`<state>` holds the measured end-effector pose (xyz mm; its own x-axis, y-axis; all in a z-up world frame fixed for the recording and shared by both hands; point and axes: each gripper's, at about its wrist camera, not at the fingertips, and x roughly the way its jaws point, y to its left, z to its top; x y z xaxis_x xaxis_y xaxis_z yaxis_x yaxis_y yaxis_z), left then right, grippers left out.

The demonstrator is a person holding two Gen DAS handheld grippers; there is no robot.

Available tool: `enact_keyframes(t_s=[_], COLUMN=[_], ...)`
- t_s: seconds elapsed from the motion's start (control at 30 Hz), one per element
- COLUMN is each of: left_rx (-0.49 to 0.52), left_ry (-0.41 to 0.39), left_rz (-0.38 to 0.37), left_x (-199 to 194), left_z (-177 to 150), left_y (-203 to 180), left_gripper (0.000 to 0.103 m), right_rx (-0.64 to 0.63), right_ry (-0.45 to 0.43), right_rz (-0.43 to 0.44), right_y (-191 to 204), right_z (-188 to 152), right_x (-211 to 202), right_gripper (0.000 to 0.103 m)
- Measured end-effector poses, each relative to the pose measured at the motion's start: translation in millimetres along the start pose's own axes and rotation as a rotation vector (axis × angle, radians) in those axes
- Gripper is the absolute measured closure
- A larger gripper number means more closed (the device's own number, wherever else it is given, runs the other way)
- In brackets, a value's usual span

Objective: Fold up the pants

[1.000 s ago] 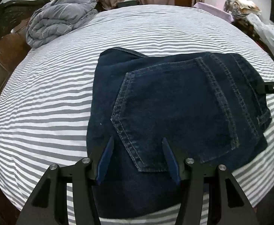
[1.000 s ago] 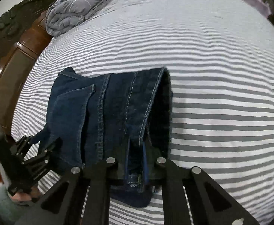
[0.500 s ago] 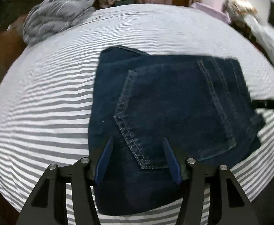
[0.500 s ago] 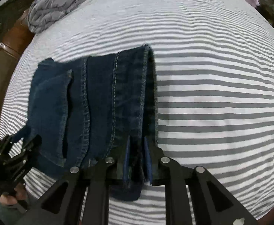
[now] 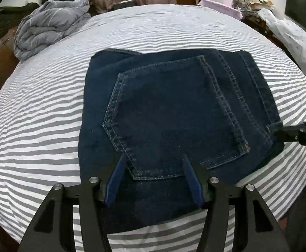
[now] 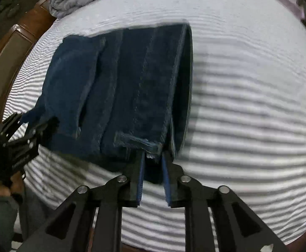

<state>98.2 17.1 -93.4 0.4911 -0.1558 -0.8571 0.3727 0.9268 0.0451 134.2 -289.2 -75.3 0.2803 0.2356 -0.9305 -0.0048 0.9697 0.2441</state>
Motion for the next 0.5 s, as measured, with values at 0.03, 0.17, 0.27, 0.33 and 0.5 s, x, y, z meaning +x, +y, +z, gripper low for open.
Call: enact_keyframes(t_s=[0.03,0.17,0.27,0.33,0.5], left_rx=[-0.006,-0.041,-0.155,-0.212,-0.407], left_ry=[0.002,0.021,-0.014,-0.027,0.017], left_rz=[0.005,-0.012,-0.132,-0.179,-0.315], left_x=[2,-6,-27,-33,-18], left_z=[2,11,13,16,15], left_y=[1,3,31,53,123], left_gripper=[0.045,0.044,0.044,0.04,0.04], right_rx=[-0.008,0.038,0.072,0.121,0.256], right_ry=[-0.019,-0.013,-0.076,-0.121,-0.116], right_rz=[0.011,0.06,0.15,0.204,0.377], right_y=[0,-9,-15,-28,-70], right_z=[-1,0,-1,-1,2], right_x=[-1,-6,-31,-45,-36], right_gripper=[0.088,0.087,0.063,0.029,0.029])
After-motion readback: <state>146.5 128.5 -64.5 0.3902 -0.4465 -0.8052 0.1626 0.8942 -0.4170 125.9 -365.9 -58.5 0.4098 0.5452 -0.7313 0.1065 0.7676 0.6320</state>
